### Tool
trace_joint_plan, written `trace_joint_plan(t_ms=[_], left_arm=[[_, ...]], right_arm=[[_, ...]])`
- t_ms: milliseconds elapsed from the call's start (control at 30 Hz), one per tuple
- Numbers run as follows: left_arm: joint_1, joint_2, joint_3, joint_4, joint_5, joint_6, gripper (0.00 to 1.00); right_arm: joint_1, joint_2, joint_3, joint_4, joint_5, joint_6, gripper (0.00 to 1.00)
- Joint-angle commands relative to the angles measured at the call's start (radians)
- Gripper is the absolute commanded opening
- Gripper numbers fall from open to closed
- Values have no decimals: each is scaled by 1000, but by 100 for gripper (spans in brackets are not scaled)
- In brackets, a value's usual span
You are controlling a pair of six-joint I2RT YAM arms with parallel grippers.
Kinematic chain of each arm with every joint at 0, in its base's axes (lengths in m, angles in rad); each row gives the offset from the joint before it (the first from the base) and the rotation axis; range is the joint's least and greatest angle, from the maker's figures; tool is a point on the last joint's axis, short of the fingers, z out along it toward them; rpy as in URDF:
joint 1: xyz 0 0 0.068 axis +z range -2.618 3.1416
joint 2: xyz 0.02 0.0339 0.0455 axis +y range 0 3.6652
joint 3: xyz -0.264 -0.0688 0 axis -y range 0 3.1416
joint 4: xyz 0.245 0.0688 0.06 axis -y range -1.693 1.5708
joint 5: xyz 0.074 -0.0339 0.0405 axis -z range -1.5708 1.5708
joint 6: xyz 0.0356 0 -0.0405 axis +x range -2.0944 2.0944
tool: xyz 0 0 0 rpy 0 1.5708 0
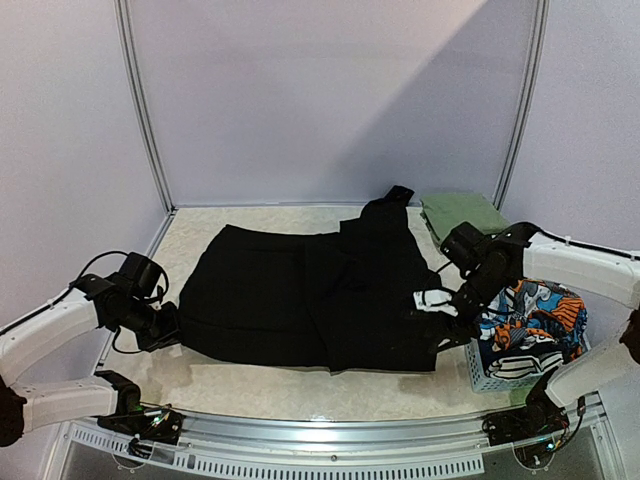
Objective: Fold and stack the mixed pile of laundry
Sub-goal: Pick up the flattened shirt from the center of the board.
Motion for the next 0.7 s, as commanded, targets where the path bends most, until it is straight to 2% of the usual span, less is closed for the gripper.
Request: trace_joint_plan(t_ms=[0,333,533,667], left_arm=[[6,6,9,-8,10,5,0],[6,27,12,-4,2,15,0],[6,28,12,-4,5,16,0],[6,31,13,-2,5,18,0]], right_arm=[[83,32,-76,32,127,-117,41],[184,65,-160,132,231,-129,40],[189,88,-209,255,346,-96,45],[189,93,-210,270,340,-83,45]])
